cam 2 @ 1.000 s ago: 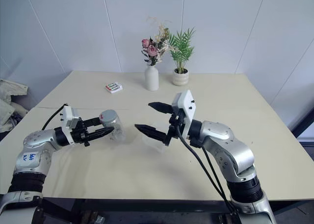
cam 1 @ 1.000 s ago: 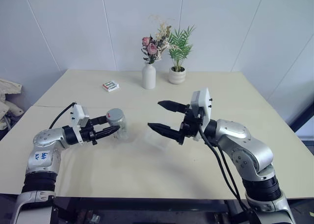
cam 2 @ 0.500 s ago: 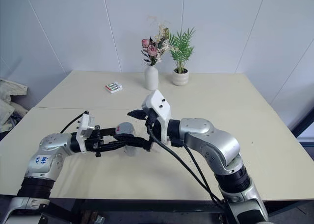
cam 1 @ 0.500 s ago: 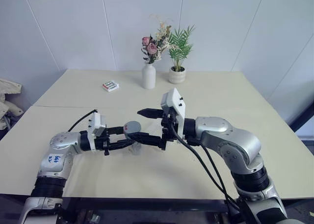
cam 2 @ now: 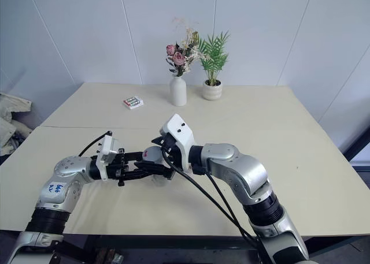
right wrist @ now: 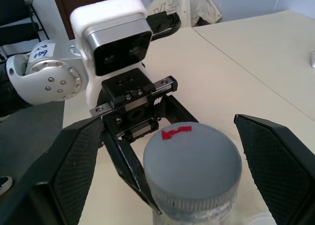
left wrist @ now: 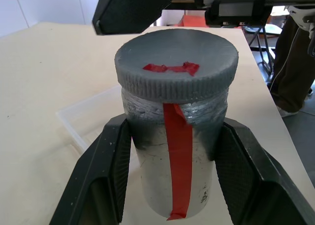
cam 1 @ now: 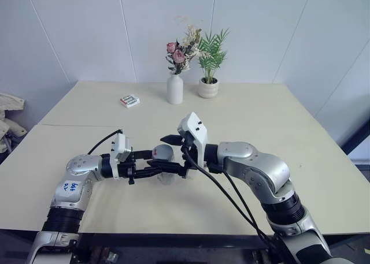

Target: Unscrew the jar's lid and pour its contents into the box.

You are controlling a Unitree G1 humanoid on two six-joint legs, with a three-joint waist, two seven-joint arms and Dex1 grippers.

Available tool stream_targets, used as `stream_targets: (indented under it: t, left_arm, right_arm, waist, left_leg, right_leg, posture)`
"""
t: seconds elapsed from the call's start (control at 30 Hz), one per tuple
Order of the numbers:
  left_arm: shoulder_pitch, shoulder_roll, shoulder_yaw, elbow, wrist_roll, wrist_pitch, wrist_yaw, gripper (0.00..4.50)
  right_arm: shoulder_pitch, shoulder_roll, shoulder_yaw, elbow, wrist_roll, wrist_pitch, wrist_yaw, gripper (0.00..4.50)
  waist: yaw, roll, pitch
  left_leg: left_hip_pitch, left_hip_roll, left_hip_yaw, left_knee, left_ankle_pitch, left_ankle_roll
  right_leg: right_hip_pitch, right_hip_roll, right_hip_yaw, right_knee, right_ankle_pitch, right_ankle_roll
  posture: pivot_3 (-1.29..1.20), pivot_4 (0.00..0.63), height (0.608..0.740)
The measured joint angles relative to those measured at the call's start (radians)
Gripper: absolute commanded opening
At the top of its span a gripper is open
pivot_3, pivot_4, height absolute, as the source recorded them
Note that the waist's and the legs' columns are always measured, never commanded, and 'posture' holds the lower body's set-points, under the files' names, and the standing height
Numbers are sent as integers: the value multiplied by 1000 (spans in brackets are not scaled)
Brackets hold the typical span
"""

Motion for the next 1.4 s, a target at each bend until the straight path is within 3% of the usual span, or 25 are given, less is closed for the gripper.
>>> stream_targets:
  t: [0.57, 0.77, 1.13, 1.3, 1.4]
  left_arm:
    - [-35, -3, -2, 6, 0, -1, 21, 2103]
    - [-35, -3, -2, 7, 0, -1, 21, 2103]
    - [-35, -3, -2, 8, 0, -1, 19, 2103]
    - [-42, -3, -15, 2, -5, -2, -21, 2103]
    - [-57, -3, -49, -5, -16, -1, -77, 2103]
  right_arm:
    - [9, 41, 0, 21, -64, -7, -30, 4500]
    - [9, 51, -4, 33, -83, -25, -34, 2576]
    - [15, 48, -10, 47, -84, -47, -8, 2555]
    - [14, 0, -26, 81, -59, -94, 128, 2555]
    - [0, -66, -29, 134, -23, -154, 317, 2555]
  waist:
    - [-2, 0, 0]
    - [-2, 0, 0]
    - [-2, 0, 0]
    - [-1, 0, 0]
    - [-1, 0, 0]
  left_leg:
    - [-1, 0, 0, 1, 0, 0]
    - [-1, 0, 0, 2, 0, 0]
    - [-1, 0, 0, 2, 0, 0]
    - [-1, 0, 0, 2, 0, 0]
    - [-1, -1, 0, 3, 0, 0]
  right_leg:
    - [-1, 0, 0, 2, 0, 0]
    - [-1, 0, 0, 2, 0, 0]
    - [-1, 0, 0, 2, 0, 0]
    - [-1, 0, 0, 2, 0, 0]
    - [-1, 0, 0, 2, 0, 1]
  posture:
    - [0, 150, 740]
    - [0, 150, 740]
    - [0, 150, 740]
    - [0, 150, 740]
    - [0, 150, 740]
